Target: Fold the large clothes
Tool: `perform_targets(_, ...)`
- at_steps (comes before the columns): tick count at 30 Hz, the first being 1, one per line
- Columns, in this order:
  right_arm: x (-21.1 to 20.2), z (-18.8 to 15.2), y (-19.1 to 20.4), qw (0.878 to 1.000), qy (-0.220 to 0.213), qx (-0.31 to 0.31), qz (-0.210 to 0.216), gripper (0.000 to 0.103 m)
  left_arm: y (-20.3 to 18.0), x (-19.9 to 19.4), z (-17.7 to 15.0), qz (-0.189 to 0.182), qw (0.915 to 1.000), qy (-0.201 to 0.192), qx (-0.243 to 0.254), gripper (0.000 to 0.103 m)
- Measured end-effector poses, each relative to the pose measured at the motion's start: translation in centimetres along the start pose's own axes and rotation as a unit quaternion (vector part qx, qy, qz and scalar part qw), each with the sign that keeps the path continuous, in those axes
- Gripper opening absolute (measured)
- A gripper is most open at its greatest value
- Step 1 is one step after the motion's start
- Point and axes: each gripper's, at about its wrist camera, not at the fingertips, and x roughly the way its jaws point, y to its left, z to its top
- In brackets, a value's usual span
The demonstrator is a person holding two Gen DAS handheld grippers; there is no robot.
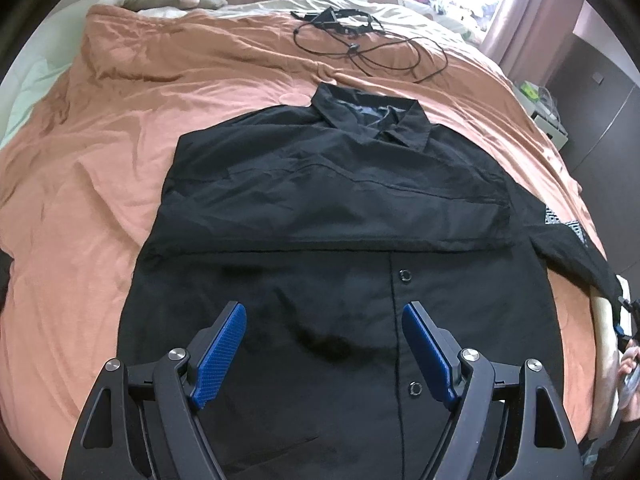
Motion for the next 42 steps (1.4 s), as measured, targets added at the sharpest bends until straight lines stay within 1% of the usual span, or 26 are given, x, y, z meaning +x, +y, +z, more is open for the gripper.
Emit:
perform_targets(1,0.1,0.3,-0.1,1.000,-0.006,0.004,-0.015,0.023,0.3,-0.2,-0.1,0.000,1.0000,-0.001,-0.001,0.081)
perform_targets(2,0.2,0.5,-0.1,1.000,-0.004,0.008,-0.020,0.009,0.5,-0.3,-0.2,0.000,1.0000,-0.002,-0.002,0.081)
perform_targets(4,-0.3,0.9,-0.2,1.000,-0.006,0.015,-0.003,0.004,1.2,-0.8,-0.4,0.004,1.0000,-0.005,-0.004,0.081)
perform_targets(6,-1.8,1.2,1.3,0.999,-0.031,-0.009,0.002,0.004,2.3,-1.3,-0.8,0.007,0.9999,-0.009,-0.009,0.081)
perform_targets(7,-2.7,1.2,2.6,0.999,-0.043,-0.028,0.009,0.004,2.7,-1.5,-0.8,0.008,0.9999,-0.010,-0.012,0.081)
perform_targets(10,-5.2,1.3,6.9,0.995,-0.060,-0.076,0.031,0.004,4.4,-2.2,-1.2,0.006,0.9996,-0.013,-0.026,0.081)
perform_targets(14,-8.0,0.6,13.2,0.987,-0.075,-0.135,0.050,0.004,6.5,-3.3,-1.9,0.002,0.9989,-0.022,-0.042,0.081)
perform_targets(19,-11.0,-1.9,20.8,0.973,-0.082,-0.201,0.078,0.004,9.0,-5.1,-2.3,0.005,0.9981,-0.035,-0.051,0.081)
perform_targets(23,-12.6,-5.4,27.2,0.957,-0.082,-0.259,0.101,0.004,11.7,-6.4,-2.5,0.009,0.9965,-0.049,-0.068,0.081)
perform_targets(25,-12.8,-6.9,29.5,0.950,-0.078,-0.282,0.109,0.004,13.0,-6.7,-2.6,0.009,0.9956,-0.052,-0.077,0.081)
perform_targets(26,-12.9,-8.0,31.2,0.946,-0.074,-0.295,0.115,0.004,13.7,-6.7,-2.7,0.008,0.9952,-0.052,-0.082,0.081)
perform_targets(28,-13.1,-9.9,33.2,0.940,-0.067,-0.312,0.123,0.004,14.8,-6.8,-2.9,0.003,0.9944,-0.055,-0.090,0.081)
perform_targets(31,-12.9,-13.1,37.3,0.929,-0.055,-0.340,0.135,0.004,16.7,-6.8,-3.4,-0.001,0.9934,-0.057,-0.100,0.081)
perform_targets(37,-12.8,-18.9,43.4,0.908,-0.043,-0.388,0.149,0.004,20.2,-6.7,-4.3,0.000,0.9914,-0.064,-0.114,0.081)
perform_targets(42,-11.3,-23.3,47.8,0.893,-0.032,-0.423,0.152,0.004,24.2,-5.9,-5.3,-0.008,0.9882,-0.058,-0.141,0.081)
